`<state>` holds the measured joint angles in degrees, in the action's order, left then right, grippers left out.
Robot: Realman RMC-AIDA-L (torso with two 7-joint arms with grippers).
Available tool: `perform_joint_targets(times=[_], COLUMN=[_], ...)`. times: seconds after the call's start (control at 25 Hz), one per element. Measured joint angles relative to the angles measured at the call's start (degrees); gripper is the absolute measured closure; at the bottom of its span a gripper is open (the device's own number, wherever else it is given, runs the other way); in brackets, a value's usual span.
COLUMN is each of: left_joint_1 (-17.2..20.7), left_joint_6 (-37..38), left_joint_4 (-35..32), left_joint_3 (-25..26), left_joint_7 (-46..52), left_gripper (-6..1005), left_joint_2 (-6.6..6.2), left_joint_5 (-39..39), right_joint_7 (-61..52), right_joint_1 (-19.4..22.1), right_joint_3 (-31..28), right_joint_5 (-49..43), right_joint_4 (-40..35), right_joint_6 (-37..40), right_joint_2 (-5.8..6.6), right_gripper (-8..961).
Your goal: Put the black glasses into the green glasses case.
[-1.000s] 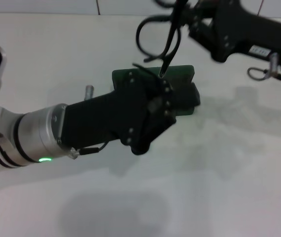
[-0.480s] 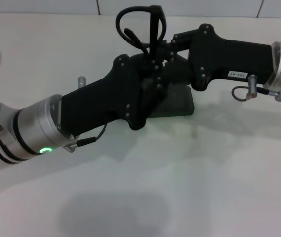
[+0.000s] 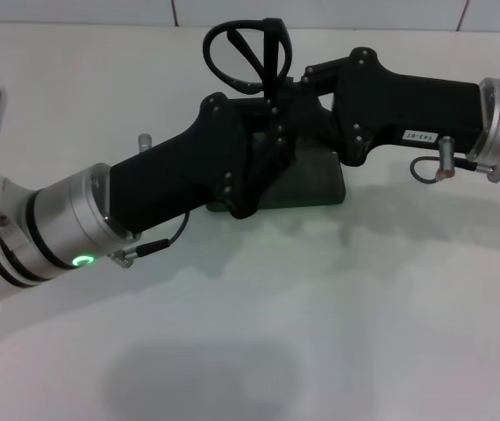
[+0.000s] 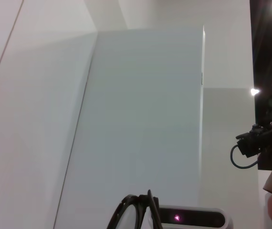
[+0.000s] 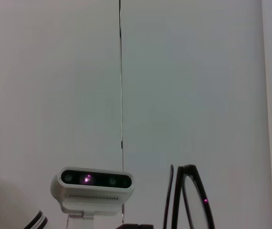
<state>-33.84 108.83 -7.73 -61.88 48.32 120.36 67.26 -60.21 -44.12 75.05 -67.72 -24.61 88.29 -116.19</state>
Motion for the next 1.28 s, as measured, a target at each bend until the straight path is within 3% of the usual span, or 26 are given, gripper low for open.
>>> perform_joint_targets(times=[0.4, 0.56, 0.72, 0.84, 0.92, 0.96, 1.16, 1.28], left_joint_1=[0.6, 4.6, 9.6, 11.3, 11.6, 12.0, 12.1, 12.4], left_joint_6=[0.1, 1.4, 1.1, 0.0, -0.5, -1.3, -1.9, -2.5], left_joint_4=[0.0, -2.0, -4.4, -4.7, -4.7, -4.7, -4.7, -4.8], left_joint_3=[-0.2, -0.4, -0.3, -0.3, -0.3, -0.3, -0.4, -0.4], left_joint_7=[0.8, 0.7, 1.1, 1.3, 1.3, 1.2, 0.9, 0.8], left_gripper=[979, 978, 978, 978, 978, 978, 978, 978], left_joint_2=[-0.24, -0.46, -1.16, -2.10, -2.31, -2.62, -2.80, -2.55], left_joint_5=[0.6, 3.6, 6.8, 9.2, 10.2, 12.2, 14.5, 14.8], right_joint_7=[0.0, -0.7, -5.5, -15.2, -23.0, -29.6, -39.4, -44.1], right_joint_1=[0.1, 0.8, 2.5, 2.6, 1.7, 0.3, -4.1, -7.0], right_joint_3=[0.1, -0.2, -0.2, -0.4, -0.4, -0.3, 2.7, 10.1], right_joint_5=[-0.1, -0.1, -2.2, -10.8, -19.1, -27.5, -44.0, -48.1], right_joint_4=[-0.4, -1.6, -7.9, -16.9, -22.9, -28.0, -33.2, -33.0], right_joint_6=[0.0, -0.7, -4.7, -7.2, -8.1, -8.4, -9.8, -15.0], right_joint_2=[0.18, 0.61, 2.05, 3.18, 3.32, 2.77, 0.14, 0.26], right_gripper=[903, 903, 903, 903, 903, 903, 903, 904])
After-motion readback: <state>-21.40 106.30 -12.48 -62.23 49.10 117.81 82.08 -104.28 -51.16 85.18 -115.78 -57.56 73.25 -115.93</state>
